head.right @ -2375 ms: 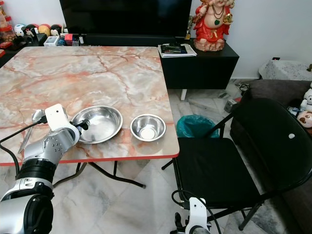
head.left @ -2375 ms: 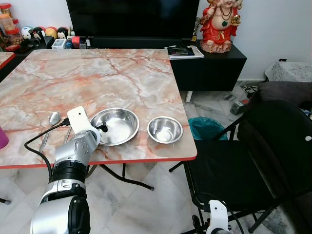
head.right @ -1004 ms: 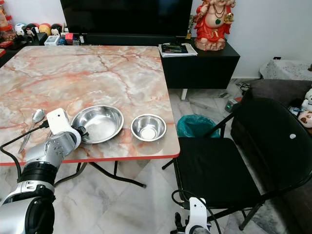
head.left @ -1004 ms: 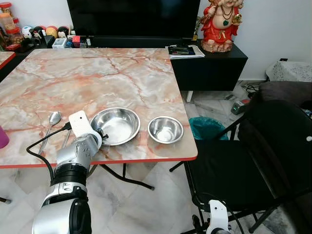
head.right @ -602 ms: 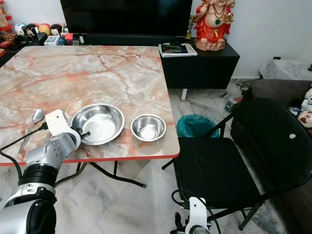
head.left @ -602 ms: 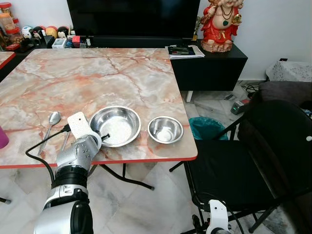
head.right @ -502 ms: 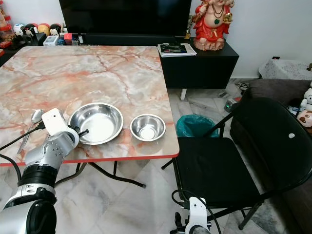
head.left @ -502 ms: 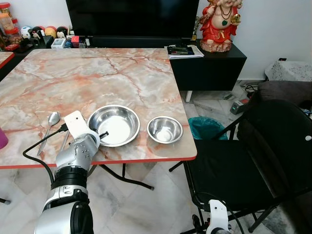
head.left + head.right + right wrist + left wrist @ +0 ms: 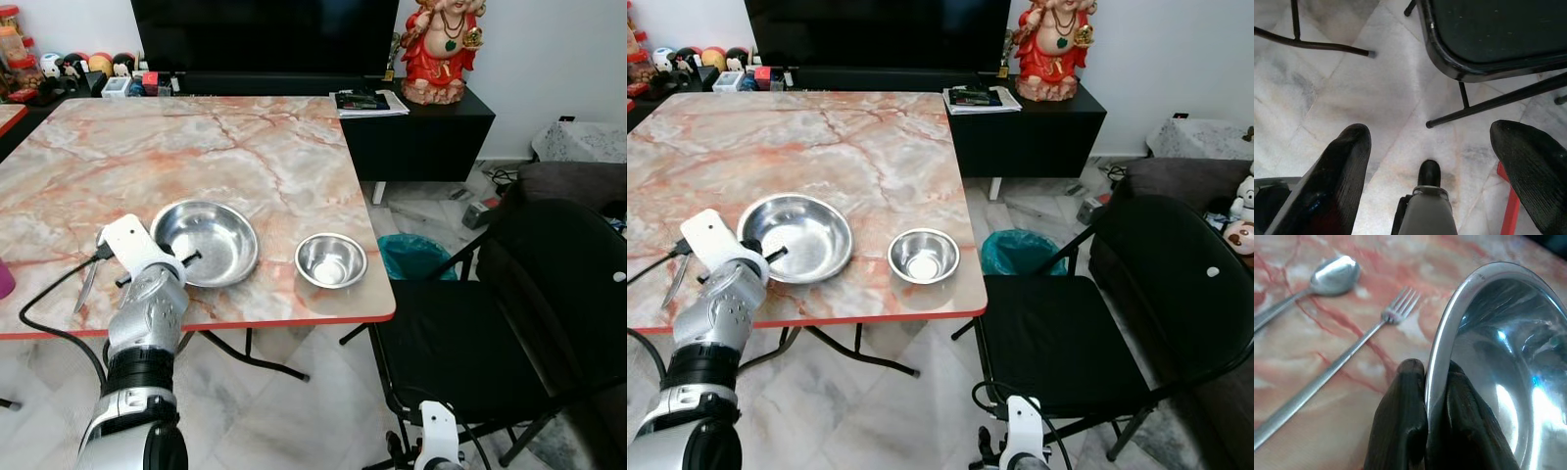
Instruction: Setting the table
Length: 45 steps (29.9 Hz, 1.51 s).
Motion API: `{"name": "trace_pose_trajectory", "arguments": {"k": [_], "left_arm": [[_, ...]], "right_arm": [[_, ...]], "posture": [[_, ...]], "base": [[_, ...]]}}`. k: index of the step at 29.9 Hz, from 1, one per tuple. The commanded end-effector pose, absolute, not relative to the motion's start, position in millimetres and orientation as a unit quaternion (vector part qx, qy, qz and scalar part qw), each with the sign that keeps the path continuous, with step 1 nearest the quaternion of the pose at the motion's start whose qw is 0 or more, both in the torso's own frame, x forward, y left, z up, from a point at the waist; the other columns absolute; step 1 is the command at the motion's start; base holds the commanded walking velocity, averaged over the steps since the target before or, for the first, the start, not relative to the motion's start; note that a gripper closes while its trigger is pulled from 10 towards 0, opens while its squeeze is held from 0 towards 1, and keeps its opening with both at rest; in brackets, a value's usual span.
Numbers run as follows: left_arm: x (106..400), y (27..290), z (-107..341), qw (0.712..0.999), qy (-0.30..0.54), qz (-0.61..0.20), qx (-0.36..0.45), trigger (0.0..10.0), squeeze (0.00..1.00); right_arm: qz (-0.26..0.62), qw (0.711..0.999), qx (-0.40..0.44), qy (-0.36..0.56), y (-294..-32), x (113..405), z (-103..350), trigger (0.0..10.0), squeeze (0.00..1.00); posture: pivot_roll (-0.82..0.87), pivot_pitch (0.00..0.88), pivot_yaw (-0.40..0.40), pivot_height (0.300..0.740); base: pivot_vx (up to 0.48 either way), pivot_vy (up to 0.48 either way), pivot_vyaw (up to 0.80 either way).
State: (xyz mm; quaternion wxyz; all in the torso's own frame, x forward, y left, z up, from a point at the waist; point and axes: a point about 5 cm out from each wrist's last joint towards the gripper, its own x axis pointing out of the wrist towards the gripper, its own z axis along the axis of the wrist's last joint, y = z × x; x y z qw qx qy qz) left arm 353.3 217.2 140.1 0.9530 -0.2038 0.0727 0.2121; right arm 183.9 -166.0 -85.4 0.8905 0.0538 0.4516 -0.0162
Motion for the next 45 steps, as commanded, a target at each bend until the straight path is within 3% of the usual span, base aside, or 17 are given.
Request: {"name": "trace_pose_trajectory", "arguments": {"k": [1,12,45], "left_arm": [[354,209,157,0.961,0.016,0.184,-0.205,10.0,0.00],[353,182,188,0.971,-0.107,0.110,-0.181,10.0,0.00],[348,198,211,0.962,-0.174,0.132,-0.164,10.0,0.00]], "right_arm": [[-0.021,0.891,0.056,0.450,-167,183,-86,10.0,0.00],[-0.023,0.892,0.056,0.449,-169,183,-85,10.0,0.00],[-0.016,0.891,0.051,0.450,-168,183,-86,10.0,0.00]], "posture": [[0.07,0.000,-0.016,0.740],[0.07,0.000,-0.033,0.740],[0.08,0.000,-0.033,0.740]], "base": [[0.000,0.000,0.00],[0.000,0.034,0.00],[0.000,0.477,0.00]]}}
